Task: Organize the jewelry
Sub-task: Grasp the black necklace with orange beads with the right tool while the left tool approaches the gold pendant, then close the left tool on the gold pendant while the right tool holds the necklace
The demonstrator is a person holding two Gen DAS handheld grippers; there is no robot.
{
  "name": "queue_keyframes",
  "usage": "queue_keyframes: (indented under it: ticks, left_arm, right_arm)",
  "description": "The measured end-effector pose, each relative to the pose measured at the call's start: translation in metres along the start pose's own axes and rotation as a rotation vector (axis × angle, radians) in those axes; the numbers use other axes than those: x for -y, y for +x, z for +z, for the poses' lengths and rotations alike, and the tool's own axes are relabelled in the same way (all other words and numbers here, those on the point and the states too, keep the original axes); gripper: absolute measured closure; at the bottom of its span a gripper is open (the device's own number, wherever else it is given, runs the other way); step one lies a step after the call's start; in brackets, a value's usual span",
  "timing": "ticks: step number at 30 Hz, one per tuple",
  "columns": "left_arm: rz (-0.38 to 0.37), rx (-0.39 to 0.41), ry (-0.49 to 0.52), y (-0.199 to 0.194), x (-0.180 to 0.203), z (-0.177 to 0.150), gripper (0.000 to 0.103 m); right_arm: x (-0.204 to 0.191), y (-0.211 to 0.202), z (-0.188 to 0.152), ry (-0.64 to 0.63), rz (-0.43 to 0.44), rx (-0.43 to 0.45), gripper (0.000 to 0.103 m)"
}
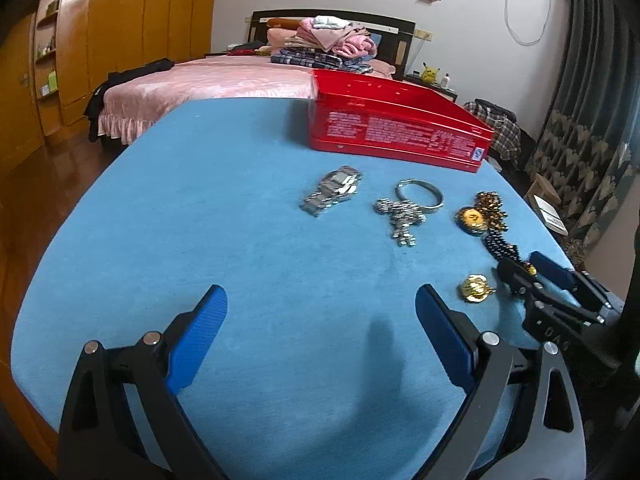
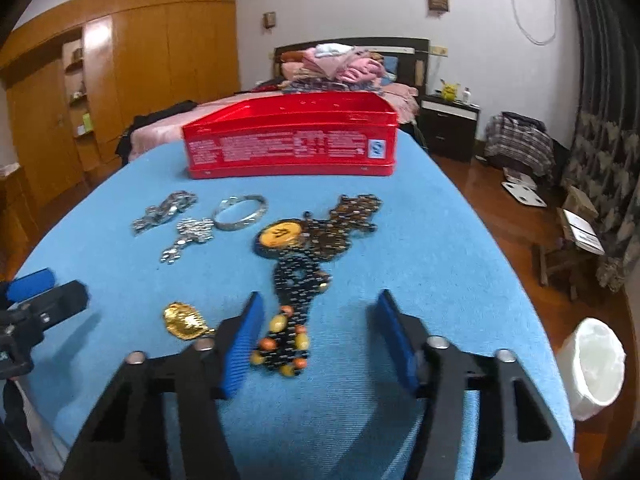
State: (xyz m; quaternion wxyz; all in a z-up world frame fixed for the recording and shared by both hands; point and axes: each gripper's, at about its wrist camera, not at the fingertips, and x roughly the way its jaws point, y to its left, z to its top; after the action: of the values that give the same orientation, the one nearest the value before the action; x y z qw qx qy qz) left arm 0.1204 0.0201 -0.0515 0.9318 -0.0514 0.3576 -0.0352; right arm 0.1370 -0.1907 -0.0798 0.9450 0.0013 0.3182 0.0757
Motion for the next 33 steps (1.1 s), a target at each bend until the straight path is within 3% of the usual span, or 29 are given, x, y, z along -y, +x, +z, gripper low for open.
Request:
queue_keyframes:
  ticks: [4,14,17,25,28,30,33]
  left_arm:
    - [-0.039,0.008,0.013,0.003,0.019,0.004,0.011]
    - [-0.127,-0.002,0.081,0.014,0.067,0.003,0.013]
    - [-0.153,-0.029,0.107,0.023,0.079,0.003,0.029]
    - [-0.162,-0.044,0.134,0.036,0.089,0.0,0.036]
    - [-0.178,-0.04,0.157,0.038,0.095,-0.001,0.046]
    - [-0.165,-0.031,0.188,0.04,0.1,-0.003,0.067]
    - [-0.166,-0.012,0.193,0.04,0.103,-0.004,0.078]
  right_arm:
    - [0.008,-0.002,0.001,0.003,0.007,0.003,0.083]
    - [0.036,-0.011,0.002,0.035,-0.008,-0.007,0.087]
    - [0.042,-0.013,0.001,0.044,-0.001,-0.007,0.087]
    - [0.045,-0.013,0.0,0.053,0.008,-0.004,0.086]
    - [0.045,-0.013,0.0,0.053,0.007,-0.003,0.086]
    - [0.046,-0.012,0.0,0.055,0.007,-0.002,0.086]
    - [0.046,-0.012,0.0,0.054,0.007,0.0,0.086]
